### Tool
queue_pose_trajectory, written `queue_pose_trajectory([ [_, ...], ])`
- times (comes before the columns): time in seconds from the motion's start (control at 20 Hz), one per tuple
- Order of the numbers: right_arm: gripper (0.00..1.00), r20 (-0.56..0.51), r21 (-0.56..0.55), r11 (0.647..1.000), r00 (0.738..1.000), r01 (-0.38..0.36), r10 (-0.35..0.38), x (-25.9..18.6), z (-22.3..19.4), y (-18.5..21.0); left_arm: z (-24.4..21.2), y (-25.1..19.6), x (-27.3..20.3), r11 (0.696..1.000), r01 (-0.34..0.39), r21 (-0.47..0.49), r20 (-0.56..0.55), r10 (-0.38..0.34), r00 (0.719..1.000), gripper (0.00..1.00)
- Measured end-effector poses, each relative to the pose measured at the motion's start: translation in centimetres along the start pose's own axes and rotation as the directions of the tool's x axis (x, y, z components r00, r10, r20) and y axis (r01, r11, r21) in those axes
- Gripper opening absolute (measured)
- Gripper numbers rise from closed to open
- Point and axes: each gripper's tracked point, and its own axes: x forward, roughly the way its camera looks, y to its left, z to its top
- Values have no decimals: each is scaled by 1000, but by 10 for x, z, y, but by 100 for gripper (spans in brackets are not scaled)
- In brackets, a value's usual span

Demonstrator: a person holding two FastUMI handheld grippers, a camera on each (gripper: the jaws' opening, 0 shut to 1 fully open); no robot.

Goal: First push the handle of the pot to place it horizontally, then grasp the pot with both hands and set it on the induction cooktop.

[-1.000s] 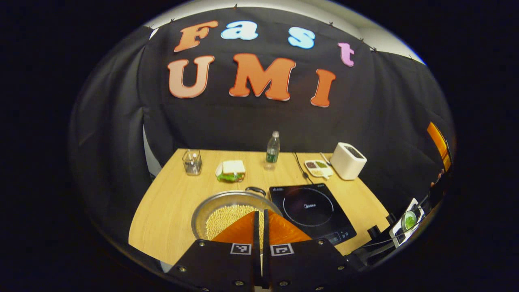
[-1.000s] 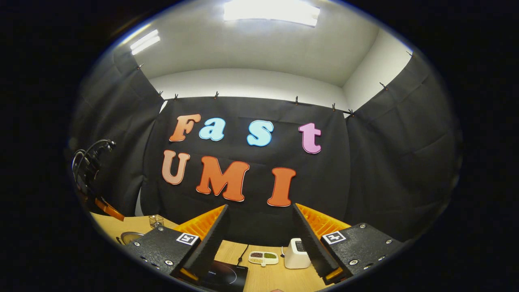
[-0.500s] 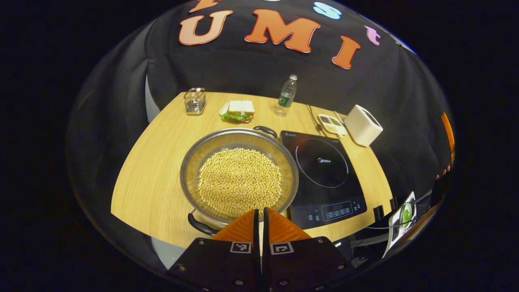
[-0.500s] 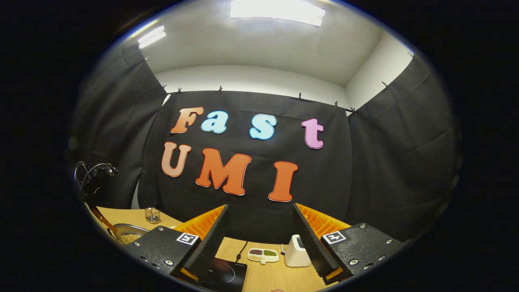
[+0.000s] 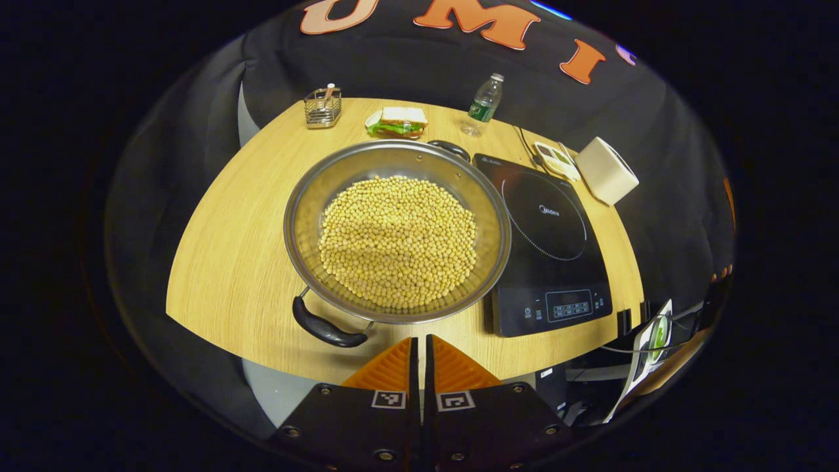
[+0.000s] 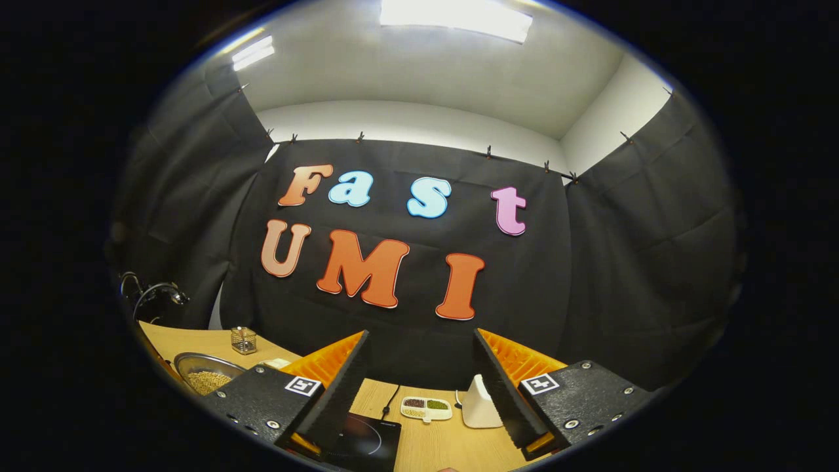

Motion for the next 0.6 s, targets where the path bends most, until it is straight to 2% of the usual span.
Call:
queue_pose_trajectory([
  [0.2, 95, -35, 28, 999, 999, 19, -18, 1, -19, -8, -22, 6, 18, 1000, 5, -6, -67, -6, 998, 2],
  [0.4, 95, -54, 25, 999, 998, 36, -35, -2, -28, -13, -18, 25, 28, 999, -34, -41, -75, 31, 997, 5],
  [0.45, 95, -56, 16, 999, 998, 44, -43, -3, -30, -15, -15, 28, 28, 998, -42, -53, -74, 38, 997, 2],
  [0.6, 95, -60, 7, 998, 996, 60, -59, -8, -34, -18, -12, 31, 30, 997, -36, -63, -80, 31, 996, 2],
])
